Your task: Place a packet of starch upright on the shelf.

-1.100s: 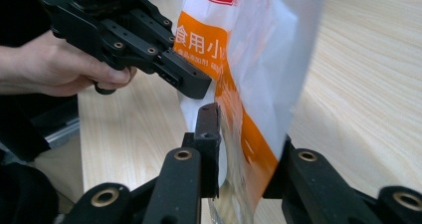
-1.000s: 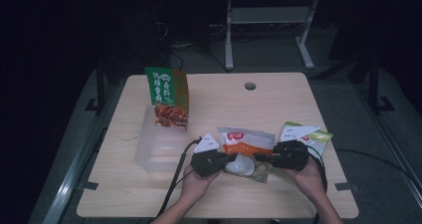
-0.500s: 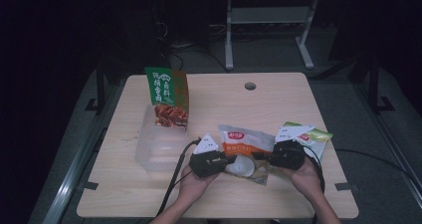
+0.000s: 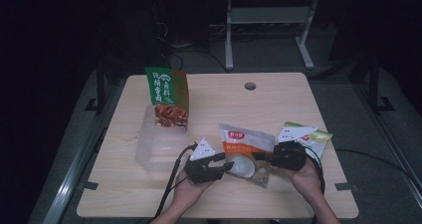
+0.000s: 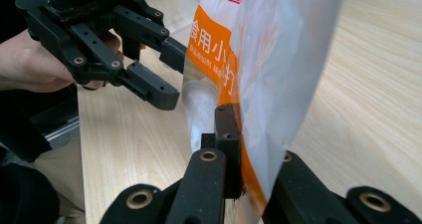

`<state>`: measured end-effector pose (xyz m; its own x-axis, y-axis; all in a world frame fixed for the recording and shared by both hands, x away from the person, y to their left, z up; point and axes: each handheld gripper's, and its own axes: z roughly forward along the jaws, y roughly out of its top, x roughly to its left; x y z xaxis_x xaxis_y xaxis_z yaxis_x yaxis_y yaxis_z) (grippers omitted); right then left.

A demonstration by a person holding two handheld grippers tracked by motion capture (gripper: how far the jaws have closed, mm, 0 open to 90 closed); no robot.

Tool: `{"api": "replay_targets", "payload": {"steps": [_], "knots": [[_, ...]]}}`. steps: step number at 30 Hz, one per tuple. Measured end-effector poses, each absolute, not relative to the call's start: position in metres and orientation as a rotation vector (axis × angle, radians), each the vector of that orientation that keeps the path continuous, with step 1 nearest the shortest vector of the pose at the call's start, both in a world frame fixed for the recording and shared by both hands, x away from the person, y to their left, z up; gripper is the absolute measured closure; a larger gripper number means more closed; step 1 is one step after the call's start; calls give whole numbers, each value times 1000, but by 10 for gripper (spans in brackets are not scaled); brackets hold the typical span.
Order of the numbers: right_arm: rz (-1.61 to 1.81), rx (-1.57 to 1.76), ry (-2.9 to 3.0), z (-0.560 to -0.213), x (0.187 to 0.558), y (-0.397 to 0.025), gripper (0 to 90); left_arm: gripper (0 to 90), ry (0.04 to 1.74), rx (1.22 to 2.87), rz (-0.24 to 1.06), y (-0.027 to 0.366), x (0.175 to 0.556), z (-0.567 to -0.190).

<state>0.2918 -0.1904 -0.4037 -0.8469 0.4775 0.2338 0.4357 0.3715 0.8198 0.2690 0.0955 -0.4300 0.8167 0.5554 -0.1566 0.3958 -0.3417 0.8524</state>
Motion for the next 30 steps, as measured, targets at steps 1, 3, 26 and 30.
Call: {"api": "replay_targets", "payload": {"steps": [1,3,26,30], "knots": [[1517,861,2566,-403,291,-190,898,553,708,1978,198,97,268,-430],[1516,850,2556,-400,290,-189,898,545,703,1983,198,100,265,-429],[1505,840,2517,-362,302,-168,899,447,633,2010,207,124,225,-429],[1518,816,2521,-349,306,-156,899,429,630,1999,202,127,223,-432]]}}
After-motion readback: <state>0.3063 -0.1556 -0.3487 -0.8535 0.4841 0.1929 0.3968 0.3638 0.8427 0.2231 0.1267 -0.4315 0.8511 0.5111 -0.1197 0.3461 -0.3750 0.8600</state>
